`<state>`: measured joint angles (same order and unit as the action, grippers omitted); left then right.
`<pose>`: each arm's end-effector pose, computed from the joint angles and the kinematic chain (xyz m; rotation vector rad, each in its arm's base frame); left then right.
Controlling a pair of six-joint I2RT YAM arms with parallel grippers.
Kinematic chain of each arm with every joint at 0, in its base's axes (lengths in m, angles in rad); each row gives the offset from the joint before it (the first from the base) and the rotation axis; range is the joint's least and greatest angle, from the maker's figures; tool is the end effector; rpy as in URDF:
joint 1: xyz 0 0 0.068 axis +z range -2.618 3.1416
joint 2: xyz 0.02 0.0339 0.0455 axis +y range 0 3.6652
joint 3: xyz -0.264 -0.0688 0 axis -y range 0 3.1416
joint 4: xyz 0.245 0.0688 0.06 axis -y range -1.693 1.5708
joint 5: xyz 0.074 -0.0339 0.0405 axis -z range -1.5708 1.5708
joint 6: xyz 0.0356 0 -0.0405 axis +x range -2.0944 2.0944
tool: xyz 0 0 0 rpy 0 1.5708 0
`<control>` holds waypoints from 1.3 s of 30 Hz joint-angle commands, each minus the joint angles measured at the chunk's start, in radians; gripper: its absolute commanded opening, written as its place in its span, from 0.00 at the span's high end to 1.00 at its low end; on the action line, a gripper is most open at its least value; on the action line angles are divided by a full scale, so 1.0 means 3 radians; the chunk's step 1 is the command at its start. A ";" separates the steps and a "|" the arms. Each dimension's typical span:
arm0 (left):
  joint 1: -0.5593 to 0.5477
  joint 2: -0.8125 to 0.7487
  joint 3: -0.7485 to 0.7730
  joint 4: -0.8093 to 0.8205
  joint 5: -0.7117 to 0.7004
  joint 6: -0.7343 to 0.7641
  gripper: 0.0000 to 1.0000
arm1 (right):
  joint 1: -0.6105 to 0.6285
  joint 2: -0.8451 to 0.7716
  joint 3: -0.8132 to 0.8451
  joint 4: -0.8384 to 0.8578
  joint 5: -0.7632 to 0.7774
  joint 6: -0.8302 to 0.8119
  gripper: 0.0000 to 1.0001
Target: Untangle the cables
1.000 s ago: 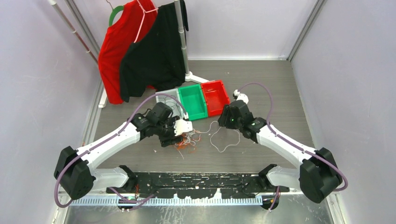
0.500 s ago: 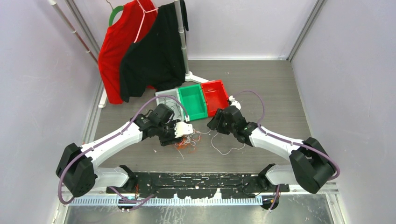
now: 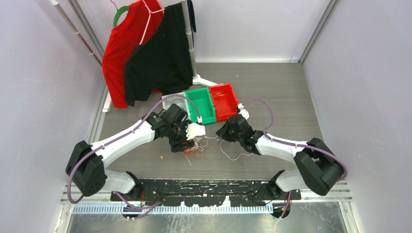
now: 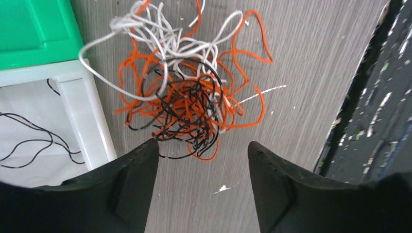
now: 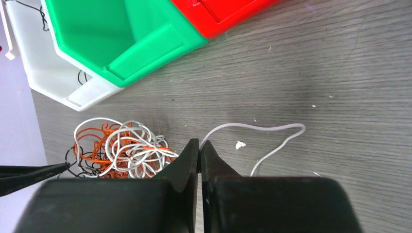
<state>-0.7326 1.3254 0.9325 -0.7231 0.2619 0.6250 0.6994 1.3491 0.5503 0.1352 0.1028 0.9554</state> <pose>0.1818 -0.1759 0.2338 1.7440 2.0321 -0.3853 0.2029 0.1659 0.1700 0.3581 2.3210 0.7608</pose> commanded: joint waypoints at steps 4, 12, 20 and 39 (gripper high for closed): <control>-0.0031 0.0302 0.0505 -0.0409 0.0141 -0.0695 0.28 | 0.0030 -0.0172 0.0139 -0.0021 0.0284 -0.0068 0.99; -0.0049 0.0415 0.0233 -0.0012 -0.0026 -0.0890 0.51 | 0.0029 -0.0555 0.0072 -0.0328 0.0425 -0.0188 0.99; -0.0022 0.0215 0.0005 0.0249 -0.0243 -0.0744 1.00 | 0.0003 -0.0904 0.0139 -0.0754 0.0670 -0.0414 0.99; 0.0929 -0.1088 -0.0306 -0.1111 -0.0063 0.0686 1.00 | -0.0736 -0.1703 0.0772 -0.1747 0.1081 -0.1145 0.99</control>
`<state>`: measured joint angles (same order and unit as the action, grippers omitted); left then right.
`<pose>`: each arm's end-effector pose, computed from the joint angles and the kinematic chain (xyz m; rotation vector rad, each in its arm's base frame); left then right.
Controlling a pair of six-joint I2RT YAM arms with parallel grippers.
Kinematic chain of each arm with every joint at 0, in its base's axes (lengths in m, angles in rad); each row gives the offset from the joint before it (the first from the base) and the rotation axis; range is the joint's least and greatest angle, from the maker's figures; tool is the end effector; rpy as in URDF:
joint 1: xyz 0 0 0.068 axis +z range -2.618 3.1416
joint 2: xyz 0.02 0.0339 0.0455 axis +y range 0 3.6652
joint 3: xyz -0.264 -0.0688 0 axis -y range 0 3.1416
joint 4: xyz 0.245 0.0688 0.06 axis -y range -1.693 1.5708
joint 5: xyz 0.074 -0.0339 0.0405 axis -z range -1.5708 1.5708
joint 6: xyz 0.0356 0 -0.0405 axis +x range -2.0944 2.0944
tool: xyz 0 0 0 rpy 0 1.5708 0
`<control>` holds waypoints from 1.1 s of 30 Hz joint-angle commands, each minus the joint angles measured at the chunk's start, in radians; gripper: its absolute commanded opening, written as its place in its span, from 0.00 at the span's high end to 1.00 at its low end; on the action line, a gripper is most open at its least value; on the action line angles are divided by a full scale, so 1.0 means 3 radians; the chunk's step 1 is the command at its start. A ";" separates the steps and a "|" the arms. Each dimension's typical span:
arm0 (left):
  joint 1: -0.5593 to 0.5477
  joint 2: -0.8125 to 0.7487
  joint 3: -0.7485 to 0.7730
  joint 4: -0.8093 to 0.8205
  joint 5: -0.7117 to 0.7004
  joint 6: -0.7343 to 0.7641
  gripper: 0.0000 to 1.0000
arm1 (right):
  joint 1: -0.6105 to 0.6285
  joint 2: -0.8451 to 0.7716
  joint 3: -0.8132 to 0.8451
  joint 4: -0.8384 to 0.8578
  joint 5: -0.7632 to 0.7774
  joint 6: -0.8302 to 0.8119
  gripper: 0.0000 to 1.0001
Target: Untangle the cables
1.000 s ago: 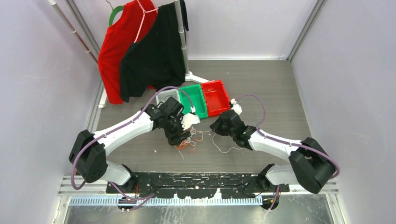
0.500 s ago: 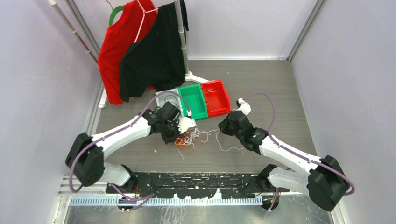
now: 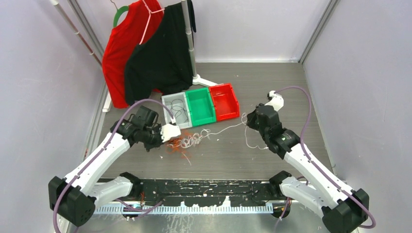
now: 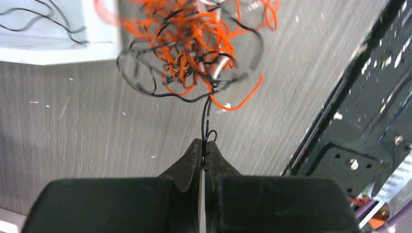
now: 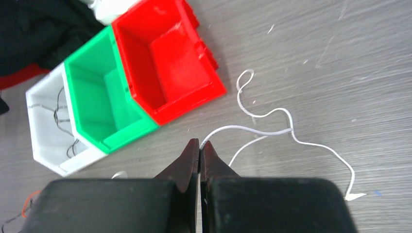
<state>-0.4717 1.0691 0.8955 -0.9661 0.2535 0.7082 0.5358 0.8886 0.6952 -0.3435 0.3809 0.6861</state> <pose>0.1652 -0.0943 0.2632 1.5488 2.1794 -0.2692 0.1766 0.0894 0.2755 0.3820 2.0488 0.3485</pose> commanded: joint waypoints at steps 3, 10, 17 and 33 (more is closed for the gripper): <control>0.0070 -0.0367 -0.0354 -0.0340 -0.0151 0.0507 1.00 | -0.0428 -0.0256 0.0422 -0.0218 0.0077 -0.0324 0.99; 0.0072 -0.0587 -0.0626 -0.0358 -0.0375 0.0853 1.00 | -0.0997 -0.0282 0.0855 -0.0243 -0.0082 -0.0477 0.99; 0.0071 -0.0608 -0.0865 -0.0277 -0.0590 0.1047 1.00 | -0.1476 0.0083 0.1679 -0.0113 -0.0181 -0.0484 0.99; 0.0074 -0.0524 -0.0312 -0.0154 0.0044 0.0369 0.47 | -0.1603 0.0838 0.2568 -0.0061 -0.1146 -0.0252 0.99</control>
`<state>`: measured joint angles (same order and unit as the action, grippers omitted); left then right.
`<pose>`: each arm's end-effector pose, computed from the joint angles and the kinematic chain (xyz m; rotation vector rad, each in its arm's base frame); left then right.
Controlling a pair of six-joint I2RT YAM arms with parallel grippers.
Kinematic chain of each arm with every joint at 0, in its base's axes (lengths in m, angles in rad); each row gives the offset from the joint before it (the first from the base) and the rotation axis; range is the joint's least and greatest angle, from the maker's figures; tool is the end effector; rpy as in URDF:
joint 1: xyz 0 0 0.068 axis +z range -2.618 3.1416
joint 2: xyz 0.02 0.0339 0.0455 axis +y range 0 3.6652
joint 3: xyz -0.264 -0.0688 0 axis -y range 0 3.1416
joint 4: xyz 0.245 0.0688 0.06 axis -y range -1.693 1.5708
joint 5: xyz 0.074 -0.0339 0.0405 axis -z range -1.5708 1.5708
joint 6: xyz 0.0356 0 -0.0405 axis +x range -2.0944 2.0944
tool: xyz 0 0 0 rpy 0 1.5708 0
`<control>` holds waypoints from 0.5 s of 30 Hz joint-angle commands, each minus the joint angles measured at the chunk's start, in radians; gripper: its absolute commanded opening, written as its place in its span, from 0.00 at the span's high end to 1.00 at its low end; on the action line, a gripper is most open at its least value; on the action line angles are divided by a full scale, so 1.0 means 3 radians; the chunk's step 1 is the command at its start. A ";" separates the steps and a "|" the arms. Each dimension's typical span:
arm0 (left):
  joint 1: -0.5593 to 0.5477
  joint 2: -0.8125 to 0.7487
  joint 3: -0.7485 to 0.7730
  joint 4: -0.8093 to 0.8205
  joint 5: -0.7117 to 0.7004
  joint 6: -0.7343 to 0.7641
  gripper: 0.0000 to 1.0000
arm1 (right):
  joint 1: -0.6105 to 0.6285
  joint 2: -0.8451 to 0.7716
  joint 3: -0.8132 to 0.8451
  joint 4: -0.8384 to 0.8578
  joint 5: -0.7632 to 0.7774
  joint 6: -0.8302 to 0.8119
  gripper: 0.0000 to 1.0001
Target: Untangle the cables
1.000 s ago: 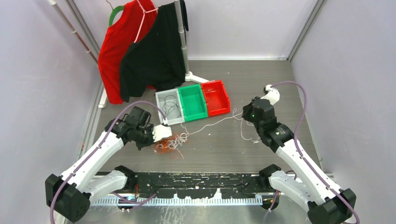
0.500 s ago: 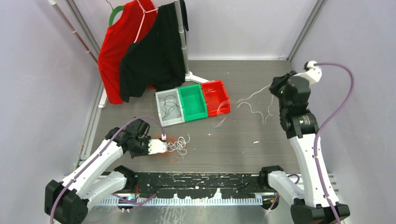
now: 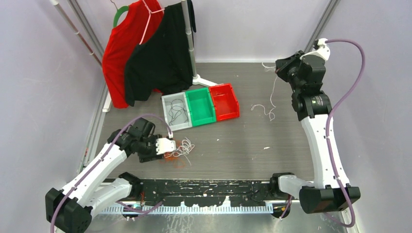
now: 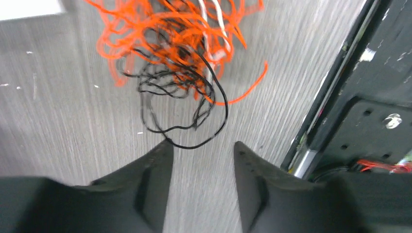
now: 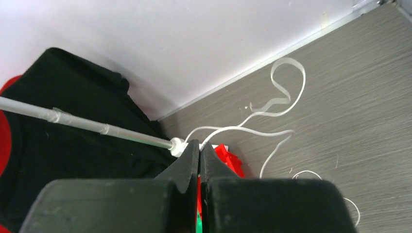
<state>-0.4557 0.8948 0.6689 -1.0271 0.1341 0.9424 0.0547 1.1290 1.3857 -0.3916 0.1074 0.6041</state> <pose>0.1247 -0.0664 0.2192 1.8252 2.1242 -0.0744 0.2371 0.0092 0.4577 0.5440 1.6328 0.3983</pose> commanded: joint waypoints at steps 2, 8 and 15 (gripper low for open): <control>0.0020 0.0129 0.0630 -0.0032 0.0546 -0.0565 0.16 | 0.0002 0.0123 0.0494 0.0063 -0.0241 -0.0025 0.99; 0.0021 0.0261 0.1077 -0.0339 0.0740 -0.0734 0.00 | 0.0002 0.0603 0.1448 0.0050 -0.0551 0.0244 0.99; 0.0123 0.0360 0.1399 -0.0278 0.0742 -0.1095 0.00 | 0.0169 0.1195 0.2635 0.0107 -0.0740 0.0603 0.99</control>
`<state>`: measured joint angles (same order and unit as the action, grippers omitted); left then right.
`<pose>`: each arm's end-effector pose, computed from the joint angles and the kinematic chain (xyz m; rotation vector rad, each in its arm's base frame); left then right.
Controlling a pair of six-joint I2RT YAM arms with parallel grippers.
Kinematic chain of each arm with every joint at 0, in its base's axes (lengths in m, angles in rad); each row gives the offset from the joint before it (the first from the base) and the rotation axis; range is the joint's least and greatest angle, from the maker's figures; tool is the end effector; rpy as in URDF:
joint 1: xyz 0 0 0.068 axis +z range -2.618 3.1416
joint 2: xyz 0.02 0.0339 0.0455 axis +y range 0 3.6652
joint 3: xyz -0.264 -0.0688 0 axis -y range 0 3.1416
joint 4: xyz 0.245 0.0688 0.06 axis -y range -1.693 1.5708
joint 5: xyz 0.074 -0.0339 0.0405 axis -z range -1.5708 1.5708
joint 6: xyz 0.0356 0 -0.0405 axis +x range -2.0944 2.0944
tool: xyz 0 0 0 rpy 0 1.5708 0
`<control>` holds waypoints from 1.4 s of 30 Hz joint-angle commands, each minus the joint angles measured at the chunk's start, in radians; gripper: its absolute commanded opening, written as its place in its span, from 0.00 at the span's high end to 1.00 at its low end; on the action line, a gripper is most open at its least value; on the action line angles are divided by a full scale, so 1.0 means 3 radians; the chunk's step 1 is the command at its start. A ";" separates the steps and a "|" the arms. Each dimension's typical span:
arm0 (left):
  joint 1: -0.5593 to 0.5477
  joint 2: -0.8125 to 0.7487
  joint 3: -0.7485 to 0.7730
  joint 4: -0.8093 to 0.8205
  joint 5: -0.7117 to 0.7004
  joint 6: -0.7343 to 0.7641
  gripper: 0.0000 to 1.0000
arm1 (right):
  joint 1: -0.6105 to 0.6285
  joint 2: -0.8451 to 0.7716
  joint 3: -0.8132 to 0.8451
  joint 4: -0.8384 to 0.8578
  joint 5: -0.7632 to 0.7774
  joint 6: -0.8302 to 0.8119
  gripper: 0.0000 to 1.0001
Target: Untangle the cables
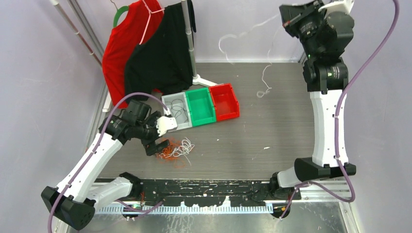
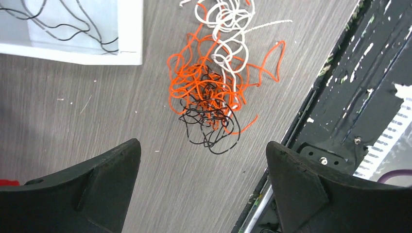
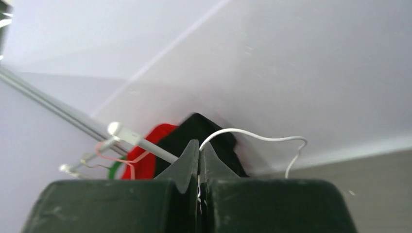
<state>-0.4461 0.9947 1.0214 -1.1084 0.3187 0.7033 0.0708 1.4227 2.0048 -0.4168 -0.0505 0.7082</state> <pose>0.1487 -0.0835 0.3062 1.5003 2.1249 -0.3311 0.2600 0.0202 0.5775 0.4103 1.3805 0.6790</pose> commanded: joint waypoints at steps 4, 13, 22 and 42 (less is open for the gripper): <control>0.0252 0.0115 0.0314 0.0126 0.0140 -0.0528 0.01 | 0.0308 0.0439 0.0827 0.0369 -0.0277 0.0445 0.99; 0.0481 0.0119 0.0292 0.0167 0.0203 -0.0548 0.04 | 0.0619 0.0617 0.0759 0.0757 -0.0318 0.0693 0.99; 0.0503 0.0017 0.0196 0.0222 0.0188 -0.0514 0.05 | 0.0927 0.0899 0.0940 0.1094 -0.0376 0.0837 0.99; 0.0504 -0.0170 0.0077 0.0238 0.0214 -0.0453 0.06 | 0.1056 0.0575 -0.0349 0.1229 -0.0053 0.0183 0.99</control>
<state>-0.3004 0.9638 1.0447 -1.0664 0.3599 0.5571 0.3866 1.7187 1.9606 -0.0933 -0.1165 0.8486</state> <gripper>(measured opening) 0.941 0.046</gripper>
